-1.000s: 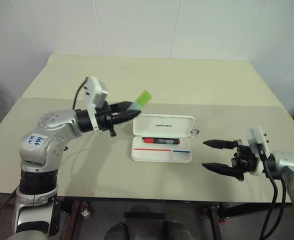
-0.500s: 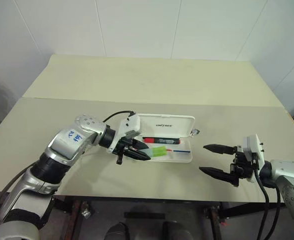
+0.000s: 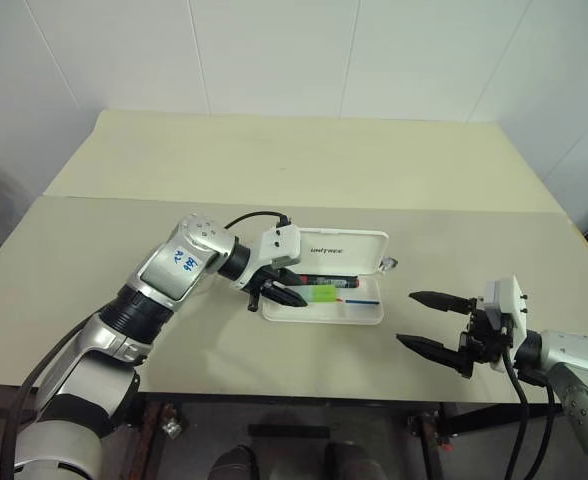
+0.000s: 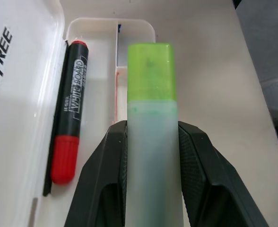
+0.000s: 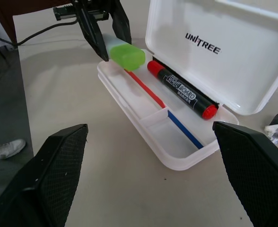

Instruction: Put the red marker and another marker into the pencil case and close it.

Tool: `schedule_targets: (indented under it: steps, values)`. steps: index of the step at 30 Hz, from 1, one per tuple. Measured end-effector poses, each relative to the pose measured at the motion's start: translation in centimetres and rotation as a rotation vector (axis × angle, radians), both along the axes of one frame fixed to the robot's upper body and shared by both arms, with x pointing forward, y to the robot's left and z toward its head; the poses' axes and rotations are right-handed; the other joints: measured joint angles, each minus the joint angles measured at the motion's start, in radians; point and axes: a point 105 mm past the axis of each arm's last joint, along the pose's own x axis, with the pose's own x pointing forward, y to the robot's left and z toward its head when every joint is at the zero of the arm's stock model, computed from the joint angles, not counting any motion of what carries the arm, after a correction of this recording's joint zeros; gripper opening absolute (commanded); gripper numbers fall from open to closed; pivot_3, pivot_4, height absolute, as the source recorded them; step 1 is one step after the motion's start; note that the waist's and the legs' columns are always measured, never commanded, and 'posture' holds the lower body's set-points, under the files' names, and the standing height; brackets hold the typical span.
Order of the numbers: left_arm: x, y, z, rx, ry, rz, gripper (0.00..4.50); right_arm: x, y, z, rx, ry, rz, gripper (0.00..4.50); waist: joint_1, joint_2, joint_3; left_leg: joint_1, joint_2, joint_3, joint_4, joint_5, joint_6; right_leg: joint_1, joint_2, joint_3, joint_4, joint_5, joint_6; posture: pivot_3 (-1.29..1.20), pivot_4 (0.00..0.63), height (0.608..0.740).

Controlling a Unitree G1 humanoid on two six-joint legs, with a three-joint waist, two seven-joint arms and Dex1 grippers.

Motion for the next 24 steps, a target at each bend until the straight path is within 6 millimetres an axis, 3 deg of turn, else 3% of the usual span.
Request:
schedule_targets:
  steps: [14, 24]
  values:
    - [-0.1, -0.8, -2.1, 0.125, -0.002, -0.002, 1.07, -0.1, -0.5, -0.3, -0.003, -0.007, -0.044, 4.5, -0.001, 0.0, 0.0, 0.0, 0.0, 0.0, 0.009, 0.0, 0.001, 0.0, 0.0, 0.001, 0.007, 0.0, 0.0, 0.0, 0.15, 0.74]
    - [0.7, -1.9, -1.4, 0.124, -0.052, 0.01, 1.07, -0.1, -0.6, -0.5, -0.003, -0.003, -0.06, 4.5, 0.0, 0.0, 0.0, 0.0, 0.0, -0.001, 0.009, -0.001, 0.001, 0.0, 0.0, 0.001, 0.007, 0.0, 0.0, 0.0, 0.15, 0.74]
